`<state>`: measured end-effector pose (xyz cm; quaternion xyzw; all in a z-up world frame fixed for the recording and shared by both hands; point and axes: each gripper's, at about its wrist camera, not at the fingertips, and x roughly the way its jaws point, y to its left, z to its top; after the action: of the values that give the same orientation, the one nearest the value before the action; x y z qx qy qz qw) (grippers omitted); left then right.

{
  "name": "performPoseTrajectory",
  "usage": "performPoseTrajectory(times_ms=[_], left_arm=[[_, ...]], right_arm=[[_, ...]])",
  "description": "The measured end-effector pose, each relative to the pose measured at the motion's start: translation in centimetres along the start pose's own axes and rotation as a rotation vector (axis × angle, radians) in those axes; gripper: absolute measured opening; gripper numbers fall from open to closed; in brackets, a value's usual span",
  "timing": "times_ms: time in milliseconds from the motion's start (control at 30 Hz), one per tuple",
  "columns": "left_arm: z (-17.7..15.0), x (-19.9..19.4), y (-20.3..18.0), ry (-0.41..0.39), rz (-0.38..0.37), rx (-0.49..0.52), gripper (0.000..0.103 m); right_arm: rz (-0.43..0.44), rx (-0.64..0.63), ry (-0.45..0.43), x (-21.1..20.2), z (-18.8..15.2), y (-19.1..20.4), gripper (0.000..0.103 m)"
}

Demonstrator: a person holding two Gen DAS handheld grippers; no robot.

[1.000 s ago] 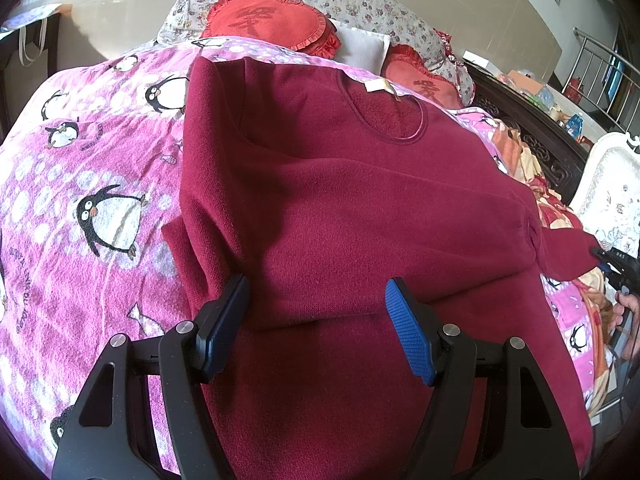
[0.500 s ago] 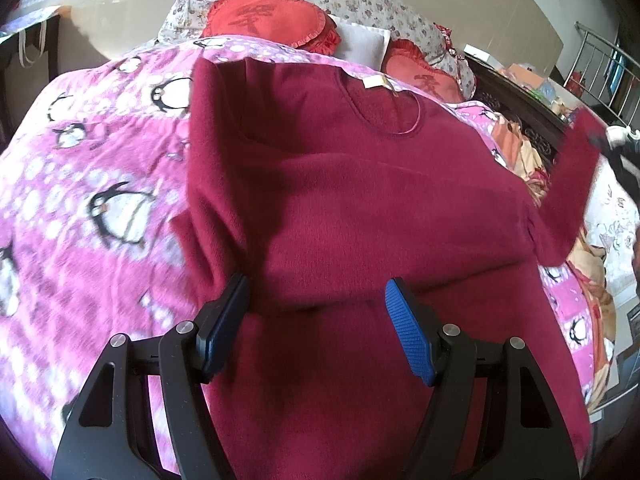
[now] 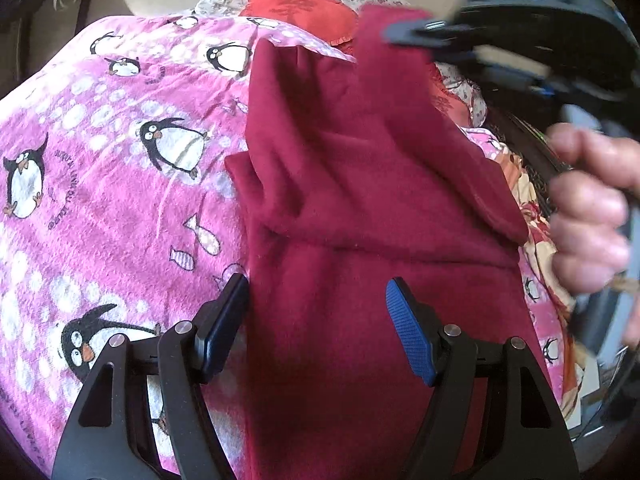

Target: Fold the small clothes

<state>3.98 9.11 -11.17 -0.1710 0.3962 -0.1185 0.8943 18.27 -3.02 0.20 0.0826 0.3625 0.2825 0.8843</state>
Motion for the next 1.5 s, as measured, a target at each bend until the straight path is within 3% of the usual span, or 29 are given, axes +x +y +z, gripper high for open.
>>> performPoseTrajectory(times_ms=[167,233,267,433,567,633,667,733,767,800,833,900,1067,1200,1333,1500], left_arm=[[0.0,-0.3,0.4,0.0,-0.012,-0.009,0.072],[0.0,-0.4,0.5,0.001,-0.01,-0.006,0.072],[0.4,0.3,0.0,0.003,-0.009,-0.005,0.072],[1.6,0.2,-0.6,0.024,0.015,0.0,0.072],[6.2,-1.6,-3.5,-0.117,0.026,0.103,0.072],[9.0,-0.8,-5.1,-0.173,0.013,0.155,0.072],[9.8,0.0,-5.5,-0.178,0.012,0.177,0.072],[11.3,3.4,-5.7,-0.101,0.035,0.216,0.072],[11.6,5.5,-5.0,-0.033,0.056,0.199,0.072],[11.6,7.2,-3.9,0.024,0.073,0.168,0.072],[11.2,8.4,-2.9,0.057,0.084,0.146,0.071],[10.1,8.0,-2.6,-0.02,0.064,0.187,0.072],[9.5,8.8,-3.0,-0.034,0.117,0.22,0.072],[9.2,9.0,-3.4,-0.038,0.139,0.23,0.072],[9.4,9.3,-3.5,-0.036,0.141,0.228,0.072],[9.6,9.8,-3.8,-0.029,0.176,0.242,0.072]], right_arm=[[0.016,0.091,0.075,3.2,-1.2,-0.7,0.009],[0.025,0.145,0.145,4.5,-1.9,-1.0,0.045],[0.044,0.169,0.158,4.3,-2.3,-1.2,0.048],[-0.034,0.105,0.075,-0.3,-3.3,-3.3,0.048],[-0.24,0.023,-0.058,-6.1,-5.0,-8.6,0.046],[-0.311,0.069,-0.087,-8.1,-5.7,-12.4,0.015],[-0.311,0.102,-0.084,-8.4,-6.0,-13.7,0.009],[-0.336,0.143,-0.058,-8.4,-6.7,-16.6,0.008],[-0.377,0.142,-0.01,-7.9,-7.3,-17.8,0.008],[-0.408,0.152,0.058,-6.9,-8.2,-19.2,0.001],[-0.389,0.159,0.086,-6.6,-9.2,-20.5,0.0],[-0.339,0.143,0.037,-7.1,-10.0,-21.0,0.0],[-0.328,0.196,0.088,-7.7,-7.5,-21.1,0.0],[-0.402,0.141,-0.093,-8.8,-3.8,-19.9,0.005],[-0.46,0.215,-0.009,-4.3,-3.7,-23.0,0.01],[-0.483,0.193,0.003,-5.5,-3.0,-22.0,0.014]])
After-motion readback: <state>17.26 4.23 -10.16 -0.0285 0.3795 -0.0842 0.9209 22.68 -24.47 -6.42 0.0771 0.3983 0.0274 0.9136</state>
